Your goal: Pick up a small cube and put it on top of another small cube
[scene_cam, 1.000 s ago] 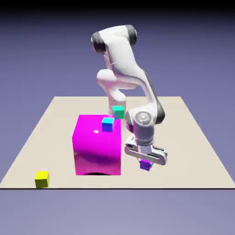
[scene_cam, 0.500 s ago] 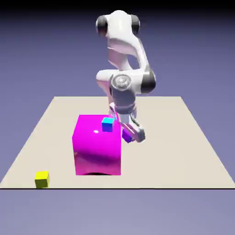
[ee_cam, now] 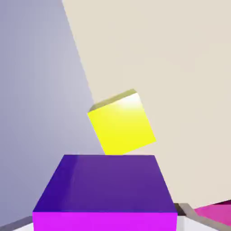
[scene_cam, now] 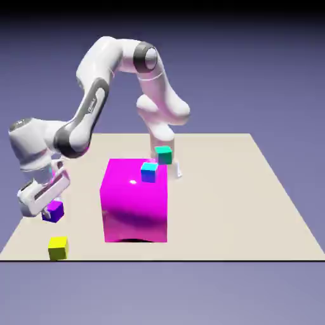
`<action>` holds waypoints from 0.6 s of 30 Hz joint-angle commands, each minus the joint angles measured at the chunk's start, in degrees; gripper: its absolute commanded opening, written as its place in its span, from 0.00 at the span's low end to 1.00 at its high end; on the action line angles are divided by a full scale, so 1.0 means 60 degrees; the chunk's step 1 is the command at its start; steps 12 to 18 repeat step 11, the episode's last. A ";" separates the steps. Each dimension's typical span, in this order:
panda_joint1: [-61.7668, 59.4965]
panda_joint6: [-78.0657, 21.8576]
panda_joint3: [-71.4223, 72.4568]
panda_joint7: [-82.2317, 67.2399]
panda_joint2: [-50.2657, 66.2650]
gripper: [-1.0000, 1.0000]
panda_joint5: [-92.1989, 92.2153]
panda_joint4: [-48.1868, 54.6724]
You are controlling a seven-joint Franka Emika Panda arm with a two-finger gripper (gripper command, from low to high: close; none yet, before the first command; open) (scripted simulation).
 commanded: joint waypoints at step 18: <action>0.0000 -0.0009 0.0000 0.0009 0.0000 1.00 -0.0015 0.0000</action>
